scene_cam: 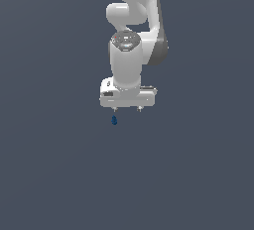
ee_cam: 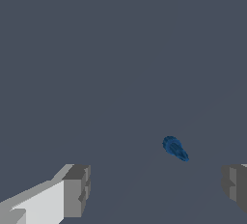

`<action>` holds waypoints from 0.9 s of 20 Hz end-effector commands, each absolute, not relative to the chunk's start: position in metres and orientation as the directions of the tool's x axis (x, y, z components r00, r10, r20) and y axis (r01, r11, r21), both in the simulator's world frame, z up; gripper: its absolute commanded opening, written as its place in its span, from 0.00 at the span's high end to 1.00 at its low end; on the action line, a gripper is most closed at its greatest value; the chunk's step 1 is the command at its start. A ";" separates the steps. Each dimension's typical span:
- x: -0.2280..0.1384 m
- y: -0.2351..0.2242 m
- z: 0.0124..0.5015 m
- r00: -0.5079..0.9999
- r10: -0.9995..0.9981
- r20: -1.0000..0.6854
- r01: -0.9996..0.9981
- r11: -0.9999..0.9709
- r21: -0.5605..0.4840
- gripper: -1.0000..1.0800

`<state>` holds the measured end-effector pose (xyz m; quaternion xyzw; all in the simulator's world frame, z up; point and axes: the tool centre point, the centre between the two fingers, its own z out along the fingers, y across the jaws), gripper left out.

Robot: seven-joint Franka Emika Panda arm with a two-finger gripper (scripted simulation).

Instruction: Pick up the object and move it to a goal position.

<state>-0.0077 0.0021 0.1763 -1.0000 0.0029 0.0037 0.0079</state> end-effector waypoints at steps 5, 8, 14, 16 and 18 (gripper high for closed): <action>-0.008 -0.008 0.179 1.000 -0.018 -0.008 -0.018 -1.000 -0.010 0.04; -0.010 -0.025 0.184 0.999 -0.042 -0.009 -0.042 -0.999 0.000 0.04; -0.011 -0.032 0.186 0.998 -0.056 -0.009 -0.056 -0.998 0.004 0.04; -0.011 -0.031 0.185 0.999 -0.048 -0.009 -0.048 -0.999 0.004 0.04; -0.011 -0.032 0.184 0.999 -0.037 -0.009 -0.037 -0.999 0.004 0.04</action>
